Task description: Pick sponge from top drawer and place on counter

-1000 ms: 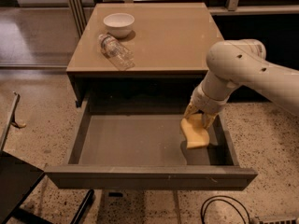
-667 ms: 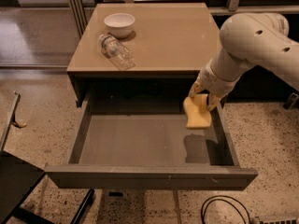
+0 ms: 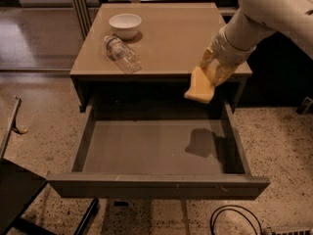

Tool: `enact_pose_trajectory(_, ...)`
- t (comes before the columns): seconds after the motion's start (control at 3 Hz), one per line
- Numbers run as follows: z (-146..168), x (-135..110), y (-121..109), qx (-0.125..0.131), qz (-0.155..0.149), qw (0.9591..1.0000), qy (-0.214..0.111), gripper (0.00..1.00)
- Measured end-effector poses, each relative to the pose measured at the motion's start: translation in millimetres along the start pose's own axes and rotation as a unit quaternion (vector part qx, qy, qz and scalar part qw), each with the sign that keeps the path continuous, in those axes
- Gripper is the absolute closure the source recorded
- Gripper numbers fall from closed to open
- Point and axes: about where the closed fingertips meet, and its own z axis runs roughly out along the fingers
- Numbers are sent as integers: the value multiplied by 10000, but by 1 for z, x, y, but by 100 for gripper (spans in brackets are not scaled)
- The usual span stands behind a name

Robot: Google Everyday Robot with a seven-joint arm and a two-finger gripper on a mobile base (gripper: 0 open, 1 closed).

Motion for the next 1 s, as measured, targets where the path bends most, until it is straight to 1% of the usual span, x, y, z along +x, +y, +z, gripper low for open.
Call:
enact_pose_trajectory(0.33, -2, 1, -3, 32, 238, 9997, 11, 100)
enact_pose_trajectory(0.67, -2, 1, -3, 32, 238, 9997, 11, 100)
enact_pose_trajectory(1.0, -4, 15, -17, 287, 525, 9982, 46, 100)
